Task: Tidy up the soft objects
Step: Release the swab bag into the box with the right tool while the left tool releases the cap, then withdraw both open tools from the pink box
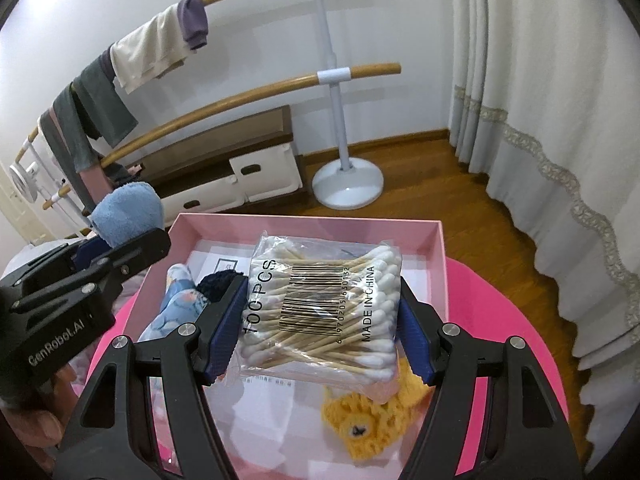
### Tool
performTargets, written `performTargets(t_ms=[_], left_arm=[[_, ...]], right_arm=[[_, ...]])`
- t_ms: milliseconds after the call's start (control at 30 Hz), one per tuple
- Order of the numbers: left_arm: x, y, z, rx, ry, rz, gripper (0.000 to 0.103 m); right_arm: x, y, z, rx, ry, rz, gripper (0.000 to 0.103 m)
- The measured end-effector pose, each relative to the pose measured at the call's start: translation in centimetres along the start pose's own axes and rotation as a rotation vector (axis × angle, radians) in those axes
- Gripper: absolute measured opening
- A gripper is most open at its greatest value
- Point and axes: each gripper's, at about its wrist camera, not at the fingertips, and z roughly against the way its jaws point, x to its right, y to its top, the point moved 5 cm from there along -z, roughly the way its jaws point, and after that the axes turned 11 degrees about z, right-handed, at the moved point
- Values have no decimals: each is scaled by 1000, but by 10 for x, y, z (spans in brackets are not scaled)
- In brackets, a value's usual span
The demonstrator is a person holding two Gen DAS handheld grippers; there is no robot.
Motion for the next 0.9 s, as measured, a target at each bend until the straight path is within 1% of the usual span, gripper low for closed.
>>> performTargets(t_ms=[100,167,200,233,267,300,333,367,400,433,467,533,600,767,833,900], left_arm=[[-2,11,-21,-28,3,-2,37],[-6,19,-34,-36,22,0,38],[-7,21,-39,-41,28,1,40],[-8,23,-43,-45,32,2,43],[-8,24,-46,-47,37,3,45],[-10,28,-50,-44,45,3,51],[-9,26,-47,-40,49,1,59],[-10,26,-47,-32,56,-1,64],[-11,30,-47,-18,68,-2,75],[-10,26,-42,-7,77,-3,84],[-10,23,-37,7,83,-3,87],[-11,20,-28,27,86,4,99],[-12,21,-20,49,94,15,103],[-12,19,7,95,113,24,103],[-11,8,19,114,116,24,103],[-11,-10,39,136,117,27,103]], right_arm=[[1,2,-11,-17,11,-3,68],[3,4,-17,-26,19,-12,69],[4,3,-19,-31,22,-15,72],[4,3,-21,-37,26,-19,78],[5,1,-22,-39,30,-26,83],[5,0,-22,-37,32,-32,88],[6,-1,-21,-35,36,-40,90],[7,-2,-21,-33,35,-45,91],[8,-4,-18,-28,31,-52,97],[10,-5,-15,-19,27,-62,102],[11,-6,-11,-12,25,-73,103],[13,-8,-5,-6,21,-83,103],[13,-10,4,0,3,-80,103],[9,-17,30,28,-20,-92,103],[6,-20,43,44,-25,-91,103],[2,-23,56,60,-28,-88,103]])
